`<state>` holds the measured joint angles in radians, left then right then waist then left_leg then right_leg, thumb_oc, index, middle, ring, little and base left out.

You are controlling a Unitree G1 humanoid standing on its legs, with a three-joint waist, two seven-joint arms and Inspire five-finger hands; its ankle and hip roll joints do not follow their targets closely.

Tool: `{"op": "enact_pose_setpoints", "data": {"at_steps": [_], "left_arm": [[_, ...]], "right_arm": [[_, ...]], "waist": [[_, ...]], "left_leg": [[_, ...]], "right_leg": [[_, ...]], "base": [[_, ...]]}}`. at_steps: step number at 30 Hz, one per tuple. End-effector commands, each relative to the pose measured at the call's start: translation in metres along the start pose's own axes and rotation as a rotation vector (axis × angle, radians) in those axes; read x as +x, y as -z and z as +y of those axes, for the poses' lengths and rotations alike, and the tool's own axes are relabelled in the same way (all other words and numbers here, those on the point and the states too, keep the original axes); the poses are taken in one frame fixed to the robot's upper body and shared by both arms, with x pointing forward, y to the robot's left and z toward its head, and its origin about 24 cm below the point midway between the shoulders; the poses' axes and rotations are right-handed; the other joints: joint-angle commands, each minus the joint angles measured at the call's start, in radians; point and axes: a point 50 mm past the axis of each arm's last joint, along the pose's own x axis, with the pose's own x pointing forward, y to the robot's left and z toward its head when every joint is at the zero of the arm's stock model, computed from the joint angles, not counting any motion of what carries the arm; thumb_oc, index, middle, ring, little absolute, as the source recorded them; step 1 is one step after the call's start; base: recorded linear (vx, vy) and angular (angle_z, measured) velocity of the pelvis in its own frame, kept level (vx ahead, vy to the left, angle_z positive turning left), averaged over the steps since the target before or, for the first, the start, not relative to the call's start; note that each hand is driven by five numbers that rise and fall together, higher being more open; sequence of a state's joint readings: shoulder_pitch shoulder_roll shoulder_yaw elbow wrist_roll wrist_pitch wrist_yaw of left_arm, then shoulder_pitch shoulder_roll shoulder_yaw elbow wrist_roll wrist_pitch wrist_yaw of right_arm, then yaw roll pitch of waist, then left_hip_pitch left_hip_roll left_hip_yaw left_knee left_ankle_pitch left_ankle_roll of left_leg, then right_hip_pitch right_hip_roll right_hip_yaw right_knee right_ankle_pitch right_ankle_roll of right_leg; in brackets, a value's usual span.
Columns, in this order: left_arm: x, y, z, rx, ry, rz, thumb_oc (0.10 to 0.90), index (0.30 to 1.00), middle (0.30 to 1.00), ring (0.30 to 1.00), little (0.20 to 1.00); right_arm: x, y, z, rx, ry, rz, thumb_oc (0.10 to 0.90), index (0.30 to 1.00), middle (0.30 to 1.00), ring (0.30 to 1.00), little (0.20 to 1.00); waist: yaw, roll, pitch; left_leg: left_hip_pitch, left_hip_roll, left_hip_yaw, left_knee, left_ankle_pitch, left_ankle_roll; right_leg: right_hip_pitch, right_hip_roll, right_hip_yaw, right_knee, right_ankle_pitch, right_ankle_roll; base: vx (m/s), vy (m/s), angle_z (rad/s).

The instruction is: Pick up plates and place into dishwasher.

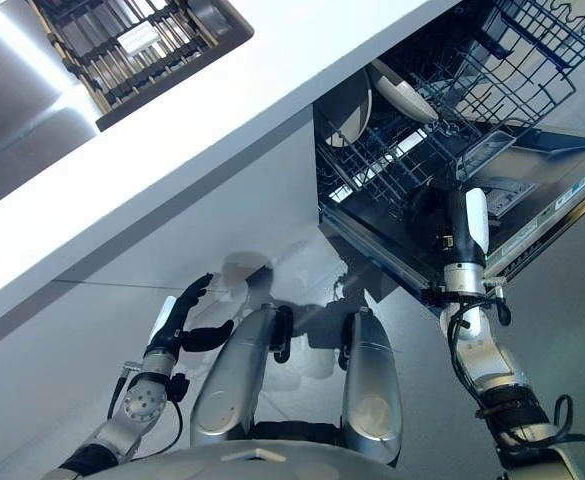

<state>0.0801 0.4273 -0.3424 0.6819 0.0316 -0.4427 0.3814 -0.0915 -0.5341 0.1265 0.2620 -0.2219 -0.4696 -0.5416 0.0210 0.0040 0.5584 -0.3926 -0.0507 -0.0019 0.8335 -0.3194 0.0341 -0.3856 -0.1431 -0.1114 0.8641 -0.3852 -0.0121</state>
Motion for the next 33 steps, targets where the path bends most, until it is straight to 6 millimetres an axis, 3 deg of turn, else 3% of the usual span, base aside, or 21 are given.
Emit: {"op": "enact_pose_setpoints", "data": {"at_steps": [1, 6, 11, 18, 23, 28, 33], "left_arm": [[-0.019, 0.002, 0.002, -0.047, -0.067, -0.050, 0.800, 0.900, 0.900, 0.900, 0.900], [-0.020, 0.001, 0.003, -0.054, -0.073, -0.050, 0.800, 0.900, 0.900, 0.900, 0.900], [-0.015, -0.001, 0.010, -0.049, -0.083, -0.052, 0.800, 0.900, 0.900, 0.900, 0.900], [-0.010, -0.003, 0.015, -0.018, -0.065, -0.050, 0.800, 0.900, 0.900, 0.900, 0.900], [-0.007, -0.007, 0.014, -0.004, -0.047, -0.064, 0.800, 0.900, 0.900, 0.900, 0.900], [-0.003, -0.010, 0.016, 0.004, -0.039, -0.072, 0.800, 0.900, 0.900, 0.900, 0.900], [0.000, -0.011, 0.019, 0.011, -0.040, -0.070, 0.800, 0.900, 0.900, 0.900, 0.900]], "right_arm": [[0.024, -0.045, -0.029, 0.079, 0.228, -0.304, 0.100, 0.300, 0.300, 0.300, 0.200], [0.020, -0.021, -0.030, 0.035, 0.228, -0.124, 0.100, 0.300, 0.300, 0.300, 0.200], [0.017, 0.024, -0.031, -0.055, 0.108, 0.201, 0.100, 0.300, 0.300, 0.300, 0.200], [0.004, 0.080, -0.050, -0.160, 0.105, 0.582, 0.100, 0.300, 0.300, 0.300, 0.200], [0.005, 0.090, -0.058, -0.177, 0.130, 0.651, 0.100, 0.300, 0.300, 0.300, 0.200], [0.014, 0.087, -0.055, -0.216, 0.022, 0.623, 0.100, 0.300, 0.300, 0.300, 0.200], [0.018, 0.095, -0.050, -0.240, -0.115, 0.703, 0.100, 0.300, 0.300, 0.300, 0.200]], "waist": [[0.001, -0.002, -0.072], [-0.002, -0.001, -0.079], [0.003, -0.004, -0.079], [0.031, -0.012, -0.079], [0.046, -0.011, -0.076], [0.052, -0.006, -0.076], [0.064, -0.005, -0.079]], "left_leg": [[0.021, 0.004, -0.005, -0.015, -0.003, 0.083], [0.014, 0.004, -0.003, -0.006, -0.008, 0.080], [0.008, 0.007, -0.005, 0.001, -0.006, 0.076], [0.016, 0.010, -0.015, -0.006, 0.000, 0.077], [0.022, 0.008, -0.024, -0.006, 0.000, 0.078], [0.015, 0.002, -0.026, 0.005, 0.001, 0.075], [0.008, 0.000, -0.031, 0.011, 0.002, 0.071]], "right_leg": [[0.024, 0.013, 0.000, 0.013, 0.093, -0.034], [0.019, 0.012, -0.003, 0.017, 0.089, -0.036], [0.014, 0.012, -0.006, 0.025, 0.087, -0.041], [0.027, 0.012, -0.024, 0.026, 0.088, -0.050], [0.039, 0.010, -0.030, 0.021, 0.091, -0.052], [0.035, 0.008, -0.030, 0.028, 0.091, -0.053], [0.032, 0.004, -0.033, 0.035, 0.087, -0.056]], "base": [[0.00, 0.000, 0.00], [0.00, 0.000, -0.01], [0.00, 0.000, 0.00], [0.01, -0.058, 0.05], [0.01, -0.022, 0.05], [0.01, -0.007, 0.02], [0.00, 0.000, 0.00]]}}
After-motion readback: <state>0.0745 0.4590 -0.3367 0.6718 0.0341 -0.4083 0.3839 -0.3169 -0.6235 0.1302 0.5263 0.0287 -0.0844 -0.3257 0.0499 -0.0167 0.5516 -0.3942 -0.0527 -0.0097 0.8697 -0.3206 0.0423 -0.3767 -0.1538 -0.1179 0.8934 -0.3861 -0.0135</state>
